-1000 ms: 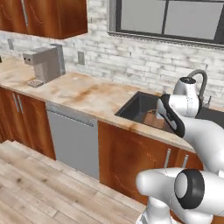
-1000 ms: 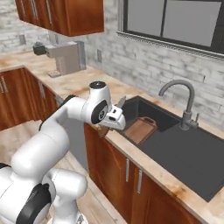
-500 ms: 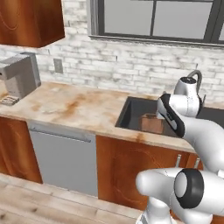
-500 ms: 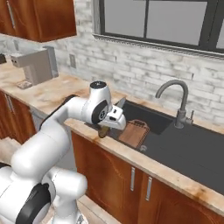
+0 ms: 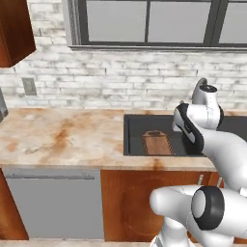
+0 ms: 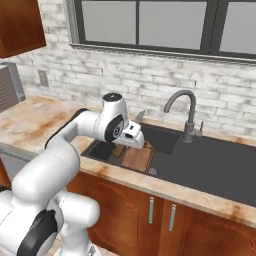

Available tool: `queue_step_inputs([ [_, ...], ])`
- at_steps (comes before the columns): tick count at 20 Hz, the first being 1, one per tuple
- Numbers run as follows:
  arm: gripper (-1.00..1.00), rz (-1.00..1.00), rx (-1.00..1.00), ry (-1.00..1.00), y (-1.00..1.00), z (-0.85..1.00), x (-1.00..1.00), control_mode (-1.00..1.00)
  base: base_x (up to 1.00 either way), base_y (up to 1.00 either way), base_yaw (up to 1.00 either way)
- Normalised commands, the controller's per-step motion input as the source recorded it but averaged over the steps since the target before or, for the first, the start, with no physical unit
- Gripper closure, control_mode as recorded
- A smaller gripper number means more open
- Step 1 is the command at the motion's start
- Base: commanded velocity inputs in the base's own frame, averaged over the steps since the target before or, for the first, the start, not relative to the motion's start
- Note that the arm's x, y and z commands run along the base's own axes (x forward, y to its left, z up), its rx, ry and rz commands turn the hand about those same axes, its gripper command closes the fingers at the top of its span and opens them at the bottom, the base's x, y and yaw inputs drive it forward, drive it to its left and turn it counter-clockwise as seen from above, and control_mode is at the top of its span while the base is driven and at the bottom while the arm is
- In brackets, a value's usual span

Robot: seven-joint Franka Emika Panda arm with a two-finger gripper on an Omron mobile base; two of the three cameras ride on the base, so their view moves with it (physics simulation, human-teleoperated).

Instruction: Move the cutting board and knife to the sink. Then move spray from the cabinet to the counter.

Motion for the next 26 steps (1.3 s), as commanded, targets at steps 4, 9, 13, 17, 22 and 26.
queue_step_inputs([
  [4, 1.0, 0.0, 0.0, 0.0, 0.0, 0.0, 0.0, 1.0, 0.55, 0.52, -0.26],
  [9, 1.0, 0.0, 0.0, 0.0, 0.0, 0.0, 0.0, 1.0, 0.59, 0.37, -0.2],
  [13, 1.0, 0.0, 0.0, 0.0, 0.0, 0.0, 0.0, 1.0, 0.5, 0.1, -0.12],
  [17, 1.0, 0.0, 0.0, 0.0, 0.0, 0.0, 0.0, 1.0, 0.4, 0.04, -0.06],
  [22, 1.0, 0.0, 0.0, 0.0, 0.0, 0.0, 0.0, 1.0, 0.11, 0.01, -0.01],
  [26, 1.0, 0.0, 0.0, 0.0, 0.0, 0.0, 0.0, 1.0, 0.0, 0.0, 0.0],
])
